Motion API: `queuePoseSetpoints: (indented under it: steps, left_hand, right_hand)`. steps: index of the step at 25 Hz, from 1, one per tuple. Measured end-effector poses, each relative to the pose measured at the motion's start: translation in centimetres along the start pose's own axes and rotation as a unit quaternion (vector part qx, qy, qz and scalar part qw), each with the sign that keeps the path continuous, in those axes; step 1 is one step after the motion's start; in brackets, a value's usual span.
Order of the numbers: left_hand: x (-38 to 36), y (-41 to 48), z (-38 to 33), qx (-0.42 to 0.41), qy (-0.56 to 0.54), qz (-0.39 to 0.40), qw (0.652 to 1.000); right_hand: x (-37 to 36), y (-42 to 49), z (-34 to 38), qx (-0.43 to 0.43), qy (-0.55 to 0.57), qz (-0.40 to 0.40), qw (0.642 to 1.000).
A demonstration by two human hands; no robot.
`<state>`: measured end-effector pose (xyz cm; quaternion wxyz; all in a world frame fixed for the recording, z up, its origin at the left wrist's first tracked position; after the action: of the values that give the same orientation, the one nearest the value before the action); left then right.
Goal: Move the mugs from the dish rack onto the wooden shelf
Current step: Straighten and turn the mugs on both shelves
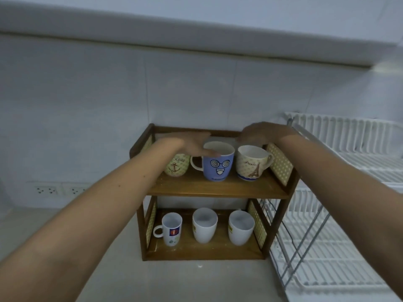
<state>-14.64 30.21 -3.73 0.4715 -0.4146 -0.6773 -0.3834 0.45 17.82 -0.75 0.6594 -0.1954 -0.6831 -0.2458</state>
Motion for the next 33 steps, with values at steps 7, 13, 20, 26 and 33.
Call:
queuePoseSetpoints:
  steps: [7, 13, 20, 26, 33]
  left_hand:
    - [-1.8, 2.3, -2.5, 0.001, 0.033, 0.009, 0.999]
    - [-2.2, 2.2, -2.4, -0.001, 0.032, -0.005, 0.999]
    - [-2.7, 2.4, -2.1, 0.003, 0.050, -0.013, 0.999]
    - [-2.7, 2.6, -2.2, 0.007, 0.048, -0.010, 0.999]
    - [-2.5, 2.6, -2.3, 0.018, 0.072, -0.008, 0.997]
  right_hand:
    - [-2.0, -2.2, -1.7, 0.051, 0.002, 0.072, 0.996]
    - [-0.4, -3.7, -2.6, 0.034, 0.035, 0.077, 0.996]
    - [-1.6, -3.1, -2.6, -0.029, -0.135, 0.054, 0.989]
    - [-1.3, -3.1, -3.2, -0.013, -0.111, 0.078, 0.991]
    - [-0.9, -2.7, -2.7, 0.006, -0.125, 0.079, 0.989]
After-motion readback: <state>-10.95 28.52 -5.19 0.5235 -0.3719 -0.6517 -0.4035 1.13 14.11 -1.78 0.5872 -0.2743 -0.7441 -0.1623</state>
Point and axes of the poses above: each hand's wrist, its own y-axis towards the middle knuckle, its own x-axis out of the back of the hand, z = x × y, the point moved 4 cm from there along y, towards the middle knuckle, and after that the axes turned 11 degrees about -z, right-handed, at the moved point
